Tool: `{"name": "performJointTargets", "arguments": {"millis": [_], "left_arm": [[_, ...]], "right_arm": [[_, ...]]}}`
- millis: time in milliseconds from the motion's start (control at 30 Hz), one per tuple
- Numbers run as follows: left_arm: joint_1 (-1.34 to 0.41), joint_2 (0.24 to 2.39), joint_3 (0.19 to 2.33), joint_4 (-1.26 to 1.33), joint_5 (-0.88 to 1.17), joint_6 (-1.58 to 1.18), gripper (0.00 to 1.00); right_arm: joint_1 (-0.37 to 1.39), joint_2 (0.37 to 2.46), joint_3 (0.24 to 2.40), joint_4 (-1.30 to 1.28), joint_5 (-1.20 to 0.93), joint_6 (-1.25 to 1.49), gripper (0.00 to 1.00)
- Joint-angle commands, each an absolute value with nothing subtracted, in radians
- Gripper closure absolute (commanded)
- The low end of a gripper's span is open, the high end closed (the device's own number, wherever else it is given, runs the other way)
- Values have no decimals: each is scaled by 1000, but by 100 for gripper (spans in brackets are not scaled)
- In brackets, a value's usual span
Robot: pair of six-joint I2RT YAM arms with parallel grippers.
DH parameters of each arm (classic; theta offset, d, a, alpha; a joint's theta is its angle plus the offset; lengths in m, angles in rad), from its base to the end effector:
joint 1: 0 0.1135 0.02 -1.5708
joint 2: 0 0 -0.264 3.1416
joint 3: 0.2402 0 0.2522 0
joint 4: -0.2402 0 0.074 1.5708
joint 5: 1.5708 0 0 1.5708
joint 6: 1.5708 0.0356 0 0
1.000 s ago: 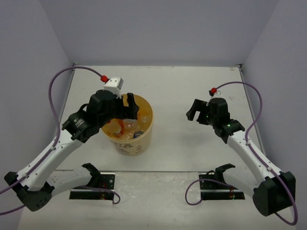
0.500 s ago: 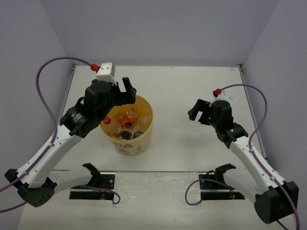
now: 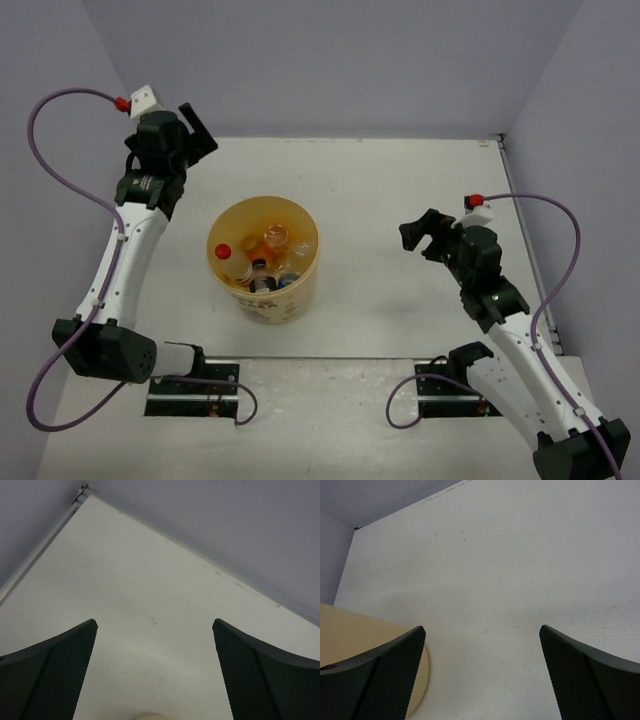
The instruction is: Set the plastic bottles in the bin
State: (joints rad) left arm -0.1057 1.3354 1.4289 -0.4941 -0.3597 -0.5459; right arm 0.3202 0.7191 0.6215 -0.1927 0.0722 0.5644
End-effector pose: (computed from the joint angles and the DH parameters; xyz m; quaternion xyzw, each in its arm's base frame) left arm 0.2952 -0.0187 0.4110 -0.2755 0.7789 -0.0326 0.5625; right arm 0.1678 0.0529 0.2919 0.1190 0.7928 0.2294 0.5519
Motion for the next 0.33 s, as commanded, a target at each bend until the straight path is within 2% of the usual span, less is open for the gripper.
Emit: {"name": "performJointTargets", "arguments": {"millis": [0,300], "left_arm": [[-42,1174,1252,-391,-345,-606,0],[-28,1139,1143,-391,-294,-597,0]], "right_arm": [[319,682,591,-78,83,556,1],[319,623,555,-64,76,553,1]]}}
